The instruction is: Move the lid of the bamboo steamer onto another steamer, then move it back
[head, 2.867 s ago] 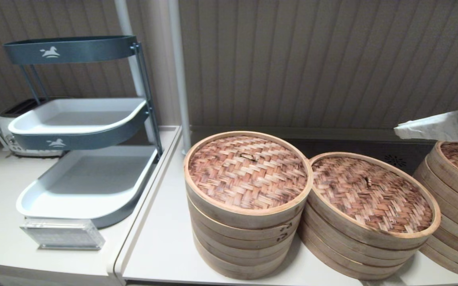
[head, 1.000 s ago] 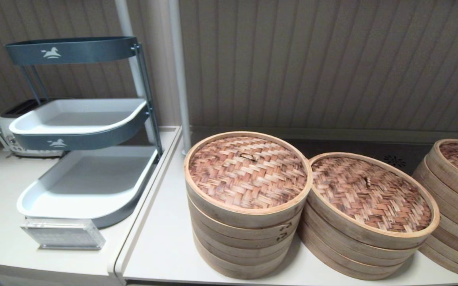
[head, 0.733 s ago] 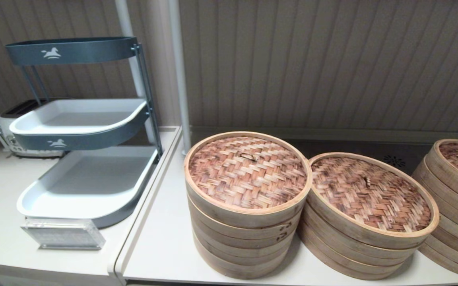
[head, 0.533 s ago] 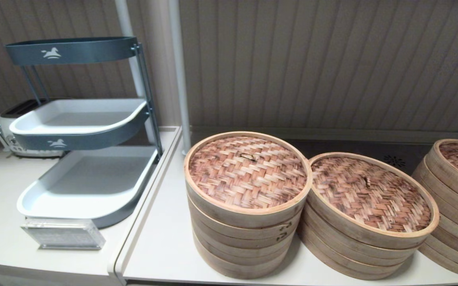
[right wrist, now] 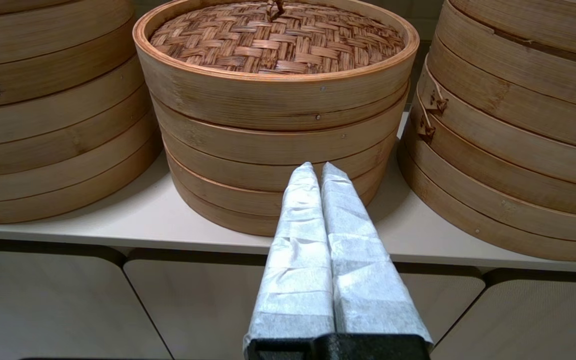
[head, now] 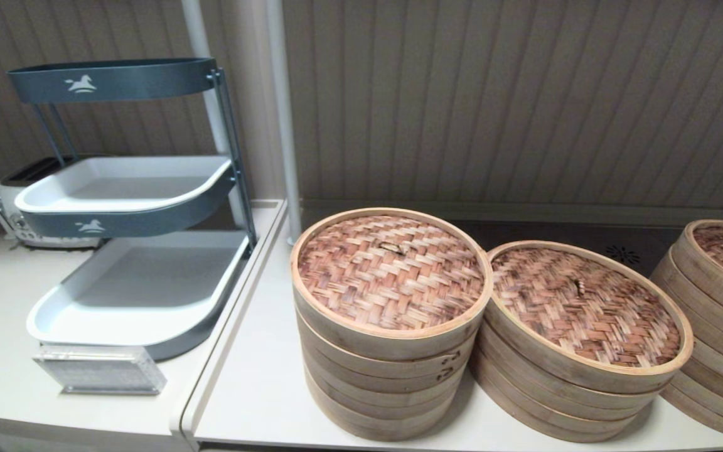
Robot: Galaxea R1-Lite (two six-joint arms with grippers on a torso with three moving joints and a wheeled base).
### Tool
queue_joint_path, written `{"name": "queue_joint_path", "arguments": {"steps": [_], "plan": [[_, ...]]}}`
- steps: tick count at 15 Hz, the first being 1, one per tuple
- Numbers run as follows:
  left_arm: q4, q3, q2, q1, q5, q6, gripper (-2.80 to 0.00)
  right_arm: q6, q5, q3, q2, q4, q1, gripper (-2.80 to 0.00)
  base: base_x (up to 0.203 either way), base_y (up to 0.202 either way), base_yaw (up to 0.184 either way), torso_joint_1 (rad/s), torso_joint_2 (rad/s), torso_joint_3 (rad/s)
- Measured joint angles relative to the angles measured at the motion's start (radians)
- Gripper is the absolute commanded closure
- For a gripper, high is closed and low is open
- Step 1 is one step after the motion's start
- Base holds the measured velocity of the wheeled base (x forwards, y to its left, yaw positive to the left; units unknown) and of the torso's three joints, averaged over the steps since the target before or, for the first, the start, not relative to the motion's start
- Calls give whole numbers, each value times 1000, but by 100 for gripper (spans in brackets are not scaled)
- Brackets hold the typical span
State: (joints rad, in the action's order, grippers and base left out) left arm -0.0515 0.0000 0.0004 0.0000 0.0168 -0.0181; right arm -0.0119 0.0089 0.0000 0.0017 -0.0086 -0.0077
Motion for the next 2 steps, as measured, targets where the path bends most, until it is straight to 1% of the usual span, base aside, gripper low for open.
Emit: {"name": "queue_joint_path", "arguments": {"steps": [2], "plan": [[0,0,0,0,0,0,0,3,-2,0,0,-10,0,0,0,0,0,0,0,0]]}}
